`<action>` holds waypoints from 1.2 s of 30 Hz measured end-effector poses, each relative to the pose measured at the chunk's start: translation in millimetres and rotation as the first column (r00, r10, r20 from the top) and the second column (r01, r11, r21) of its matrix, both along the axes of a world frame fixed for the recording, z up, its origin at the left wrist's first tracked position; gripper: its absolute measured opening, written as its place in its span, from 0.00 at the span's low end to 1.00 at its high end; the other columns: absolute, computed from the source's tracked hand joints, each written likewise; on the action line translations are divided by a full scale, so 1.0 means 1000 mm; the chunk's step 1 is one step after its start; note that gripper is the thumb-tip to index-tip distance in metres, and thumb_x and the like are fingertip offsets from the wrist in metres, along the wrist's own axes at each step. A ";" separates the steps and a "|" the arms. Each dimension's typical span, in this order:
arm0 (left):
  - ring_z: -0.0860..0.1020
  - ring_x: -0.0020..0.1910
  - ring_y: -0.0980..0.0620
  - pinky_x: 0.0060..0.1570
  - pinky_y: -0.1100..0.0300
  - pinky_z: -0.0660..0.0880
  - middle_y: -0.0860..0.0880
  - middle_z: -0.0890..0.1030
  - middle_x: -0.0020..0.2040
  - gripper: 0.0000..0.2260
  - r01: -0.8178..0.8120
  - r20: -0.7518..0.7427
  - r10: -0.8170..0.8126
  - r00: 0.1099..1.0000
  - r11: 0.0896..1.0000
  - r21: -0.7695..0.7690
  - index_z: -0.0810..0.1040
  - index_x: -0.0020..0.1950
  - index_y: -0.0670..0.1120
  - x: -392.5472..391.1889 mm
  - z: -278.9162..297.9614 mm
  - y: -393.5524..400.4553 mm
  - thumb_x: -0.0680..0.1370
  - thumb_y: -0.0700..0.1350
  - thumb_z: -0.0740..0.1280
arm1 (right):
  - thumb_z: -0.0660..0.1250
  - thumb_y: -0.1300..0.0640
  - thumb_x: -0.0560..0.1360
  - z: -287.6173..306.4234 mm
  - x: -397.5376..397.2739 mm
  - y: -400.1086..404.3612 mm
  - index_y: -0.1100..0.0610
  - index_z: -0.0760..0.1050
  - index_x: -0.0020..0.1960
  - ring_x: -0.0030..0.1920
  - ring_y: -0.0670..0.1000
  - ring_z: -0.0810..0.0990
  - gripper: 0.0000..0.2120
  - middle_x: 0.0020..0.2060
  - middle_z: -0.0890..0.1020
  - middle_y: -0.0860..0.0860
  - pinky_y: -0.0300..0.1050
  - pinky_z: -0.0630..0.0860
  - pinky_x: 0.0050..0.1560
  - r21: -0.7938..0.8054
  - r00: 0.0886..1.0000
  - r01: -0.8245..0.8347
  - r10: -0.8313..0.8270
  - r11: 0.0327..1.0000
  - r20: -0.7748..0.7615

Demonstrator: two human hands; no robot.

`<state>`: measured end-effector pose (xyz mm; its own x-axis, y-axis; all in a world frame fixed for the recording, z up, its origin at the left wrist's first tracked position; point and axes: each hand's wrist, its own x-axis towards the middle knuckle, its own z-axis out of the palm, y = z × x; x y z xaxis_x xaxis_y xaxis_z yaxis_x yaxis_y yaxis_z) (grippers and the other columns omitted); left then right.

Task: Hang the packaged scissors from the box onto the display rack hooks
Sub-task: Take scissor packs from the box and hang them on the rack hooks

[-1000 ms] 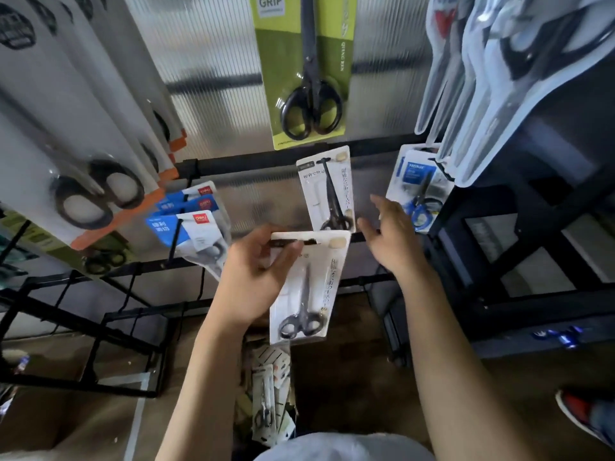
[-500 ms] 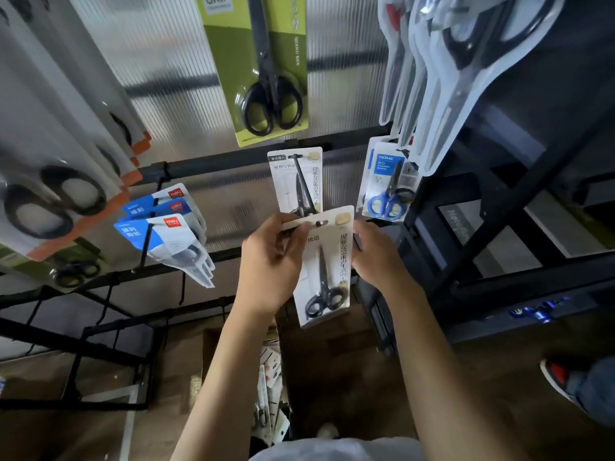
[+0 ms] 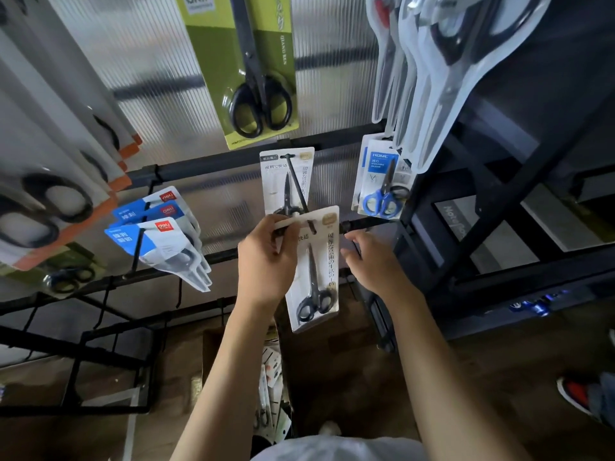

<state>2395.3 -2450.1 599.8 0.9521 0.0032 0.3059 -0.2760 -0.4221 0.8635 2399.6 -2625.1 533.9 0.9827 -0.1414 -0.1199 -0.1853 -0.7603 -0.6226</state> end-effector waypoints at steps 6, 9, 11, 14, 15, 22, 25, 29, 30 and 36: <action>0.74 0.33 0.61 0.33 0.75 0.67 0.56 0.77 0.35 0.05 -0.071 0.029 0.069 0.997 0.995 0.064 0.78 0.47 0.41 0.035 -0.003 -0.003 0.77 0.43 0.68 | 0.59 0.53 0.80 0.002 0.002 0.001 0.58 0.66 0.70 0.66 0.55 0.71 0.20 0.66 0.73 0.56 0.48 0.67 0.64 -0.001 1.000 -0.028 0.028 1.000 -0.012; 0.73 0.35 0.59 0.33 0.77 0.66 0.53 0.78 0.39 0.09 -0.131 0.017 0.130 0.991 0.988 0.079 0.78 0.50 0.40 0.053 -0.001 -0.006 0.76 0.45 0.68 | 0.60 0.54 0.80 0.003 0.004 0.002 0.58 0.67 0.69 0.65 0.55 0.71 0.19 0.65 0.72 0.56 0.47 0.67 0.63 -0.004 0.999 -0.032 0.032 0.999 0.005; 0.73 0.38 0.56 0.33 0.77 0.66 0.52 0.77 0.41 0.10 -0.175 -0.010 0.177 0.984 0.981 0.082 0.78 0.51 0.40 0.063 0.000 -0.008 0.76 0.46 0.68 | 0.60 0.55 0.79 0.003 0.005 0.003 0.59 0.67 0.69 0.64 0.55 0.71 0.19 0.65 0.73 0.57 0.46 0.67 0.63 -0.016 0.999 -0.036 0.036 0.999 0.019; 0.73 0.42 0.55 0.34 0.71 0.64 0.52 0.77 0.43 0.12 -0.236 -0.082 0.243 0.966 0.967 0.092 0.77 0.53 0.40 0.079 0.001 -0.010 0.77 0.48 0.68 | 0.61 0.55 0.79 0.005 0.006 0.003 0.59 0.65 0.70 0.65 0.55 0.71 0.21 0.64 0.73 0.57 0.47 0.67 0.63 -0.030 0.998 -0.045 0.046 0.999 0.033; 0.73 0.42 0.54 0.35 0.69 0.63 0.51 0.77 0.44 0.13 -0.242 -0.104 0.253 0.962 0.964 0.106 0.77 0.53 0.40 0.084 0.001 -0.011 0.77 0.49 0.67 | 0.61 0.55 0.79 0.007 0.005 0.004 0.59 0.65 0.71 0.65 0.55 0.71 0.21 0.64 0.73 0.57 0.47 0.67 0.63 -0.031 0.998 -0.046 0.047 0.998 0.034; 0.77 0.48 0.49 0.44 0.62 0.69 0.47 0.81 0.49 0.16 -0.228 -0.198 0.257 0.946 0.961 0.157 0.77 0.54 0.42 0.113 0.000 -0.008 0.77 0.54 0.65 | 0.61 0.53 0.79 0.008 0.002 0.006 0.57 0.62 0.72 0.66 0.55 0.70 0.23 0.66 0.71 0.56 0.48 0.67 0.64 -0.023 0.998 -0.059 0.059 0.998 0.009; 0.76 0.46 0.50 0.43 0.62 0.68 0.47 0.80 0.49 0.16 -0.220 -0.204 0.249 0.947 0.963 0.157 0.77 0.55 0.42 0.116 -0.002 -0.006 0.77 0.53 0.66 | 0.61 0.51 0.79 0.006 -0.001 0.009 0.56 0.61 0.73 0.66 0.55 0.69 0.24 0.67 0.71 0.56 0.49 0.68 0.65 -0.030 0.999 -0.053 0.053 0.998 -0.005; 0.77 0.51 0.48 0.49 0.61 0.69 0.45 0.81 0.52 0.12 -0.270 -0.179 0.291 0.940 0.954 0.132 0.76 0.56 0.40 0.107 -0.012 -0.001 0.78 0.48 0.65 | 0.61 0.51 0.79 0.004 -0.009 0.016 0.55 0.61 0.72 0.67 0.54 0.69 0.24 0.68 0.69 0.55 0.47 0.68 0.63 -0.049 0.999 -0.042 0.042 0.998 -0.003; 0.77 0.50 0.49 0.49 0.62 0.69 0.45 0.81 0.52 0.12 -0.276 -0.181 0.297 0.938 0.952 0.133 0.75 0.56 0.40 0.102 -0.017 0.002 0.78 0.47 0.65 | 0.61 0.50 0.79 0.003 -0.012 0.018 0.54 0.61 0.73 0.67 0.54 0.68 0.24 0.68 0.68 0.55 0.47 0.67 0.63 -0.056 0.999 -0.045 0.045 0.997 -0.006; 0.78 0.49 0.46 0.48 0.57 0.73 0.44 0.80 0.50 0.08 -0.162 -0.156 0.193 0.969 0.967 0.194 0.75 0.53 0.41 0.052 -0.061 0.019 0.77 0.43 0.66 | 0.60 0.51 0.80 -0.005 -0.027 0.044 0.54 0.60 0.74 0.70 0.54 0.65 0.24 0.70 0.67 0.53 0.49 0.65 0.65 -0.055 0.996 -0.079 0.076 0.995 -0.054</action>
<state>2447.2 -2431.3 538.9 0.9794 0.1374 0.1480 -0.0359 -0.6025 0.7973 2372.4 -2581.2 528.5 0.9836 -0.0733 -0.1646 -0.1554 -0.8075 -0.5691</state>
